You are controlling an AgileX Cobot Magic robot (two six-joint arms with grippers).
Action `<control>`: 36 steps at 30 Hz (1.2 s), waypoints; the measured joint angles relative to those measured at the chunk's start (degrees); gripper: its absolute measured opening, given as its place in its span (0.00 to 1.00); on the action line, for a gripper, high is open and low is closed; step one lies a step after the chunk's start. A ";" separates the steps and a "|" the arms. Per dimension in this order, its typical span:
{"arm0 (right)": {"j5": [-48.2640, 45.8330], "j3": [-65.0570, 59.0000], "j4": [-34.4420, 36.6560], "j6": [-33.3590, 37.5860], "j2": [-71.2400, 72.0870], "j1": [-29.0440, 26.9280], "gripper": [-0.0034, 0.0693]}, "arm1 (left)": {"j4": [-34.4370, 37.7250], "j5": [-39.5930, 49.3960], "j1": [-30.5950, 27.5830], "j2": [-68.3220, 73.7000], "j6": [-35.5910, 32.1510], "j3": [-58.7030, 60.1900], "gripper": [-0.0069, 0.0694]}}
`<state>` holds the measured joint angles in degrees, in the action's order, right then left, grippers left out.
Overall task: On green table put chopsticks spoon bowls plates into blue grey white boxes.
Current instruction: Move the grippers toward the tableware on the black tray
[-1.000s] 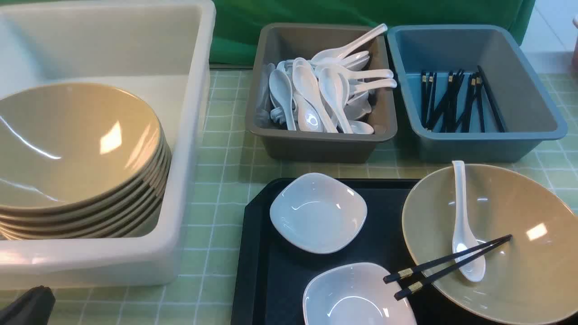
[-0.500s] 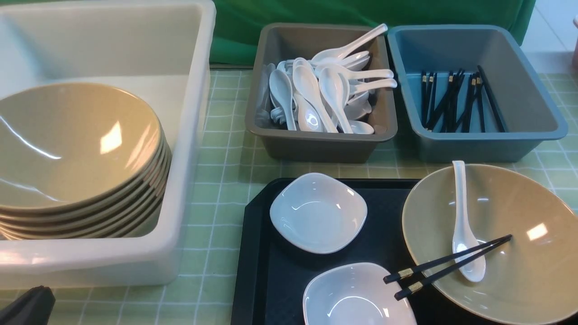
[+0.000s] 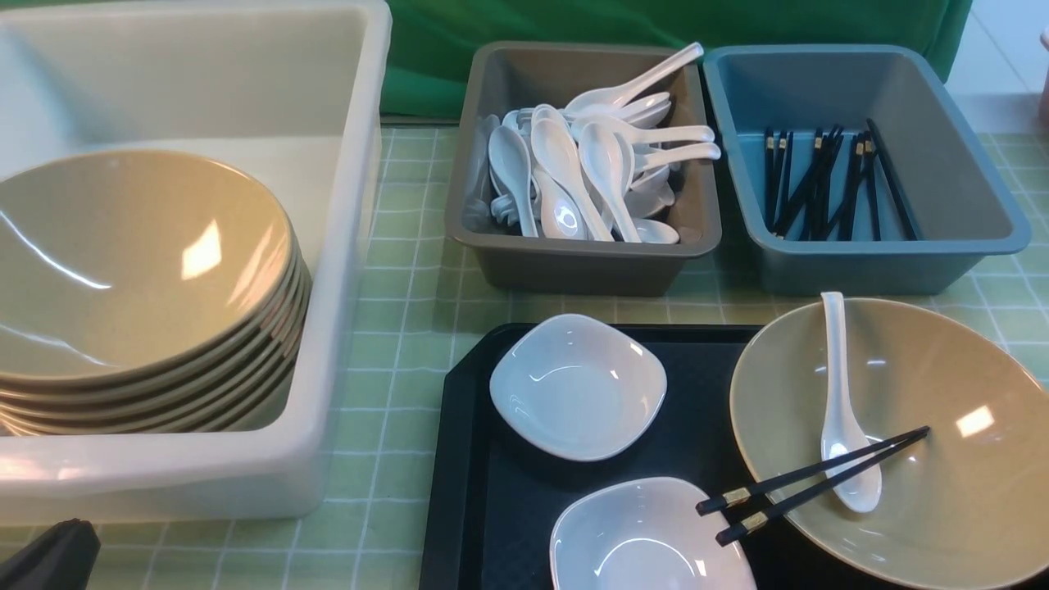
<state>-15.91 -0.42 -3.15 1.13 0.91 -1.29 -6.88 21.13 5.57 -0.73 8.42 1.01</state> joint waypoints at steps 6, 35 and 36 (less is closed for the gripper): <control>2.17 -0.24 -0.43 1.52 0.00 0.00 0.37 | 0.00 0.00 0.00 0.00 0.00 0.00 0.09; 36.07 6.80 -0.68 -23.67 -1.72 -0.18 0.37 | -2.99 -47.49 0.00 0.00 0.59 0.56 0.09; 35.31 9.20 -0.68 -23.67 -2.95 -0.18 0.37 | -0.94 -50.33 0.00 0.00 0.90 0.56 0.09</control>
<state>19.40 8.78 -3.83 -22.54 -2.04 -1.47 -7.82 -29.20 5.57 -0.73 9.32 1.57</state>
